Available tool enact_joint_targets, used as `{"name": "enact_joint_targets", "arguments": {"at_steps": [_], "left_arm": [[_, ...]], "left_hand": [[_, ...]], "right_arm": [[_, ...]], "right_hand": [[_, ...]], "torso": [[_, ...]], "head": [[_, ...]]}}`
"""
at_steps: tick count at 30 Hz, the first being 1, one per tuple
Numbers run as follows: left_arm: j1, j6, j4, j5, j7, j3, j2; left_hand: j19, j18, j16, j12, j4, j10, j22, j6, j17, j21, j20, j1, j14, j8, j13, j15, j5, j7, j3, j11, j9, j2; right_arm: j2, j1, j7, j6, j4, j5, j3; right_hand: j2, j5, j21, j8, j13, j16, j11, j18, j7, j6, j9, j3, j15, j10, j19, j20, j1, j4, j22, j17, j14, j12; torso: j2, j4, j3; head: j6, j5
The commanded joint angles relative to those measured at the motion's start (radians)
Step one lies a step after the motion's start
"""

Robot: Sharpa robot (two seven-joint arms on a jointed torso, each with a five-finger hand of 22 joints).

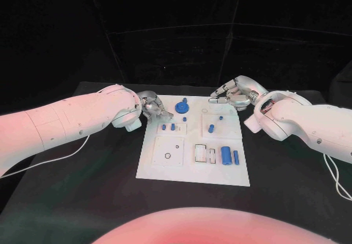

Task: Assemble the parts on the task board

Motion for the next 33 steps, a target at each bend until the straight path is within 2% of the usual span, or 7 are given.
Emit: {"name": "enact_joint_targets", "arguments": {"at_steps": [1,7,11,17,21,28,33], "left_arm": [[0.003,-0.067,-0.001,0.065,0.129,0.001,0.005],[0.004,-0.101,-0.030,0.011,0.235,0.000,0.043],[0.004,-0.122,-0.054,-0.091,0.261,0.000,0.079],[0.008,-0.109,-0.091,-0.210,0.274,-0.017,0.127],[0.010,-0.074,-0.113,-0.269,0.276,-0.029,0.152],[0.011,-0.023,-0.149,-0.344,0.270,-0.040,0.187],[0.011,0.002,-0.165,-0.369,0.263,-0.046,0.203]], "left_hand": [[-0.025,0.011,-0.111,-0.022,-0.007,-0.039,-0.039,-0.013,-0.128,-0.054,0.010,0.040,-0.064,0.000,-0.027,0.007,0.004,0.005,-0.015,0.006,-0.014,0.006],[-0.047,0.014,-0.320,-0.102,-0.104,-0.122,-0.100,-0.017,-0.354,-0.139,0.020,0.225,-0.175,-0.022,-0.107,0.017,0.005,0.009,0.033,0.016,-0.057,0.028],[-0.064,0.011,-0.403,-0.180,-0.179,-0.118,-0.115,0.033,-0.448,-0.164,0.018,0.310,-0.242,-0.086,-0.191,0.020,0.002,0.014,0.104,0.025,-0.119,0.005],[-0.019,0.013,-0.277,-0.237,-0.203,-0.077,-0.108,0.105,-0.351,-0.144,0.014,0.275,-0.151,-0.170,-0.278,0.014,0.000,-0.003,0.133,0.015,-0.192,-0.032],[-0.002,0.013,-0.316,-0.271,-0.201,-0.103,-0.114,0.119,-0.418,-0.148,0.016,0.245,-0.159,-0.204,-0.314,0.017,0.002,0.002,0.122,0.021,-0.218,-0.047],[0.092,0.011,-0.091,-0.290,-0.213,-0.072,-0.090,0.172,-0.191,-0.098,0.005,0.228,-0.005,-0.250,-0.366,0.006,0.002,-0.010,0.110,0.011,-0.255,-0.042],[0.151,-0.010,-0.013,-0.302,-0.219,-0.047,0.030,0.201,-0.110,0.024,0.000,0.221,0.032,-0.273,-0.393,0.001,0.002,-0.014,0.104,0.007,-0.272,-0.037]], "right_arm": [[0.001,0.002,0.004,-0.001,0.000,-0.002,0.000],[0.004,0.002,0.004,-0.001,-0.002,-0.002,0.000],[0.007,0.002,0.004,0.000,-0.004,-0.002,0.000],[0.009,0.002,0.004,0.000,-0.004,-0.002,0.000],[0.011,0.002,0.004,0.001,-0.005,-0.002,0.000],[0.013,0.002,0.005,0.000,-0.007,-0.002,0.000],[0.016,0.002,0.006,-0.002,-0.008,-0.002,0.000]], "right_hand": [[0.001,0.006,-0.003,0.004,0.119,-0.003,-0.002,-0.008,0.001,-0.005,-0.001,-0.007,-0.004,-0.002,-0.010,0.000,-0.007,0.001,-0.001,0.111,0.071,-0.006],[0.002,0.006,-0.004,0.004,0.119,-0.003,-0.002,-0.008,0.001,-0.005,-0.001,-0.007,-0.004,-0.002,-0.010,0.000,-0.007,0.001,-0.002,0.111,0.071,-0.006],[0.002,0.007,-0.004,0.004,0.118,-0.004,-0.002,-0.008,0.000,-0.005,-0.001,-0.007,-0.004,-0.002,-0.010,0.000,-0.006,0.001,-0.002,0.111,0.071,-0.006],[0.002,0.007,-0.004,0.004,0.118,-0.004,-0.002,-0.008,0.000,-0.005,-0.001,-0.007,-0.004,-0.002,-0.010,0.000,-0.006,0.001,-0.002,0.111,0.071,-0.006],[0.002,0.007,-0.004,0.004,0.118,-0.004,-0.002,-0.008,0.000,-0.005,-0.001,-0.007,-0.004,-0.002,-0.010,0.000,-0.006,0.001,-0.002,0.111,0.071,-0.006],[0.004,0.008,-0.004,0.004,0.119,-0.004,-0.002,-0.008,0.000,-0.005,-0.001,-0.007,-0.004,-0.002,-0.010,0.000,-0.005,0.002,-0.001,0.111,0.071,-0.006],[0.004,0.008,-0.005,0.004,0.118,-0.005,-0.002,-0.008,0.000,-0.005,-0.001,-0.007,-0.004,-0.003,-0.011,0.000,-0.005,0.002,-0.003,0.109,0.071,-0.007]], "torso": [[0.001,-0.0017,0.0005],[0.002,-0.0010,0.0004],[0.002,-0.0045,-0.0003],[0.003,-0.0073,0.0020],[0.005,-0.0063,0.0013],[0.003,-0.0037,0.0012],[0.002,-0.0054,0.0011]], "head": [[0.001,-0.001],[0.011,-0.010],[0.015,-0.015],[0.020,-0.020],[0.023,-0.021],[0.022,-0.024],[0.023,-0.025]]}}
